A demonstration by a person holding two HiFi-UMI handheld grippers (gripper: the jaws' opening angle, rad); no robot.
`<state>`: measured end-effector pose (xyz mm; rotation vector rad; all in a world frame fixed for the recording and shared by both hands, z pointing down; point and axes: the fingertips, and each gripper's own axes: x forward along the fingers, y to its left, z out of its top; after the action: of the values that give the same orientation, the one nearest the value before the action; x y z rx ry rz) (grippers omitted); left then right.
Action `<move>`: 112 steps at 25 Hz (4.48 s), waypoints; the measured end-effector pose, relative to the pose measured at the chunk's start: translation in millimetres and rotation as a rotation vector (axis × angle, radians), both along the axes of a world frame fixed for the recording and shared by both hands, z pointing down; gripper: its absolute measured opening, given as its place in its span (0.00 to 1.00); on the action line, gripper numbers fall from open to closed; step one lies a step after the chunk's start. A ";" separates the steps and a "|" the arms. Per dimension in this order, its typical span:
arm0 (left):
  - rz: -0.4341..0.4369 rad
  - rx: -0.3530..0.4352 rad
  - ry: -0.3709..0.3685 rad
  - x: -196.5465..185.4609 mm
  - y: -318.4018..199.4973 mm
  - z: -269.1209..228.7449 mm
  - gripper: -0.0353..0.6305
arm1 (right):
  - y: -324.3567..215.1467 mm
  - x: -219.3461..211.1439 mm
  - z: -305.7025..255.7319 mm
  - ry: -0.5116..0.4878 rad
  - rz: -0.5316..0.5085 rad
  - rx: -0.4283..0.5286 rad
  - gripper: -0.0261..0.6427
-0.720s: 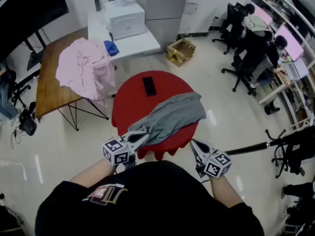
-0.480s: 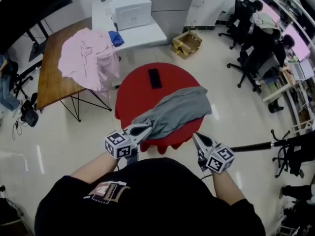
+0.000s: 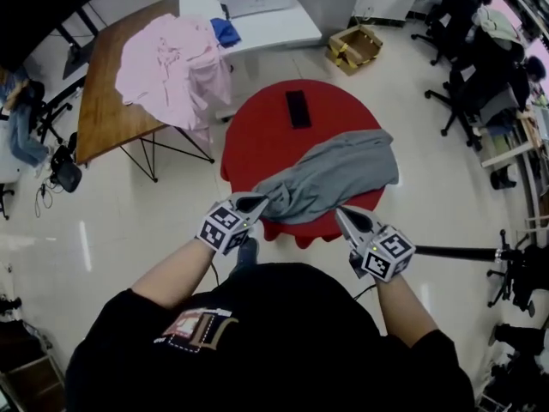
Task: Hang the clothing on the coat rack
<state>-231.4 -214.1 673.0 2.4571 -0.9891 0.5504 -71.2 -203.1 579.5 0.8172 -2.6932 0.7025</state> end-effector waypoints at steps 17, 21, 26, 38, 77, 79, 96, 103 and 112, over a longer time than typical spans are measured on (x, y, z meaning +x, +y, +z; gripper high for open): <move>0.610 -0.223 -0.529 16.3 9.7 119.5 0.34 | 10.8 -1.1 31.1 0.034 0.021 -0.110 0.02; 0.708 -0.265 -0.611 15.3 19.1 130.4 0.33 | 11.2 2.8 35.6 0.018 0.025 -0.114 0.02; 0.748 -0.267 -0.722 1.3 23.9 133.6 0.17 | 10.3 7.9 36.8 0.008 0.039 -0.117 0.02; 0.736 -0.028 -0.415 41.2 31.0 -1.9 0.07 | 2.3 18.5 23.9 0.007 0.094 -0.079 0.02; 1.306 1.009 -0.267 484.3 136.4 -406.9 0.07 | 158.1 420.2 -200.4 0.010 0.675 0.501 0.02; 1.313 1.012 -0.232 500.5 143.4 -418.6 0.07 | 171.4 435.9 -221.8 0.032 0.696 0.544 0.02; 1.266 1.075 -0.080 631.6 190.9 -524.1 0.07 | 252.4 523.0 -253.5 0.063 0.858 0.631 0.02; 1.215 1.045 -0.096 667.5 177.4 -534.8 0.07 | 267.0 541.8 -248.6 0.050 0.884 0.635 0.02; 1.209 1.024 -0.112 700.6 166.3 -540.9 0.07 | 275.0 550.9 -246.1 0.049 0.902 0.632 0.02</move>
<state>469.2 -47.8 132.1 3.8430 0.5486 0.5818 479.6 71.9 333.4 2.2092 -2.4063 -0.0882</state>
